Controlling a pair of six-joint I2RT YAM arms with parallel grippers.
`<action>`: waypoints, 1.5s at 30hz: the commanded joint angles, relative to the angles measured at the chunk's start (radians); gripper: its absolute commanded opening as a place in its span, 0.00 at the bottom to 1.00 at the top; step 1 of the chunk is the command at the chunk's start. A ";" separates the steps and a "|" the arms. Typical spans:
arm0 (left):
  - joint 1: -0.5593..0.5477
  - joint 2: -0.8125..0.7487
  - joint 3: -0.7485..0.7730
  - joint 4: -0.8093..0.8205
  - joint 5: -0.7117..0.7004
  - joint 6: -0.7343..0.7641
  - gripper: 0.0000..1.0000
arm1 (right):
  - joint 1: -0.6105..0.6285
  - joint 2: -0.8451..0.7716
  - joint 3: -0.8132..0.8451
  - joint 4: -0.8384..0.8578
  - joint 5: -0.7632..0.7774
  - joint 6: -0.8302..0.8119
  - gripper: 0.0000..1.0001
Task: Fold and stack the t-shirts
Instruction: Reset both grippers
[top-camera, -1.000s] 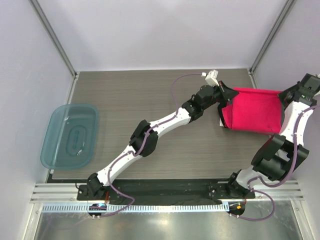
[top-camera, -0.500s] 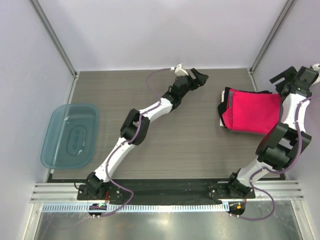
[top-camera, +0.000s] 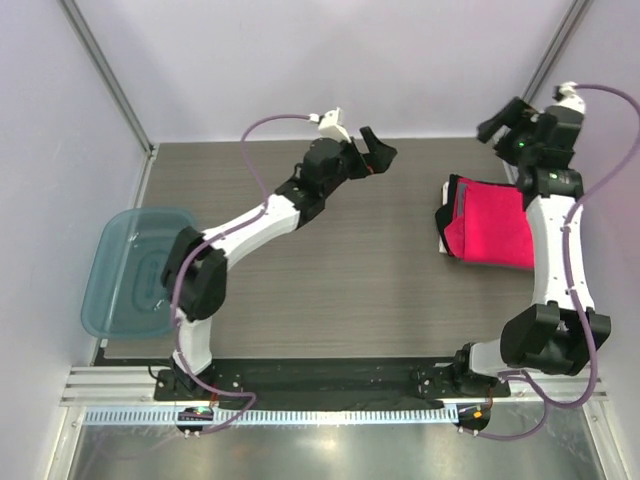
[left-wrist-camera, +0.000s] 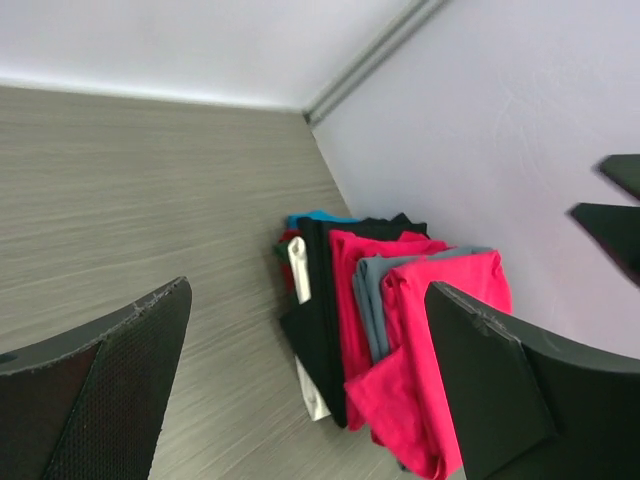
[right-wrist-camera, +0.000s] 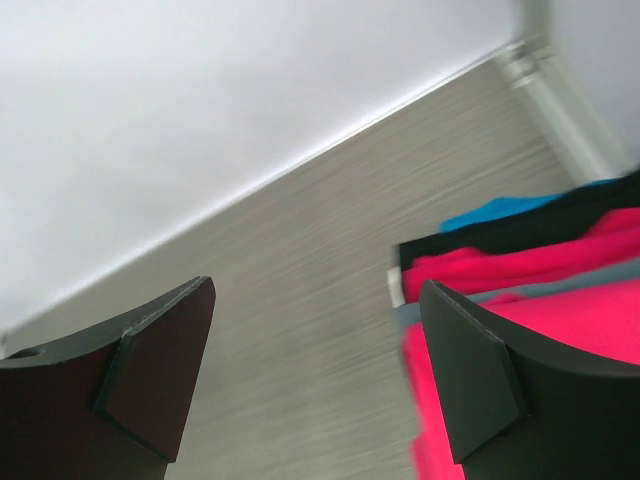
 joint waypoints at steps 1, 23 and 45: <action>0.023 -0.184 -0.145 -0.103 -0.111 0.084 0.99 | 0.125 -0.002 -0.008 -0.004 0.011 -0.022 0.89; 0.083 -0.830 -1.012 -0.137 -0.247 0.051 1.00 | 0.955 -0.108 -0.764 0.644 0.549 -0.103 0.95; 0.068 -0.832 -1.176 0.082 -0.185 0.177 1.00 | 0.980 -0.007 -0.907 0.763 0.512 -0.050 1.00</action>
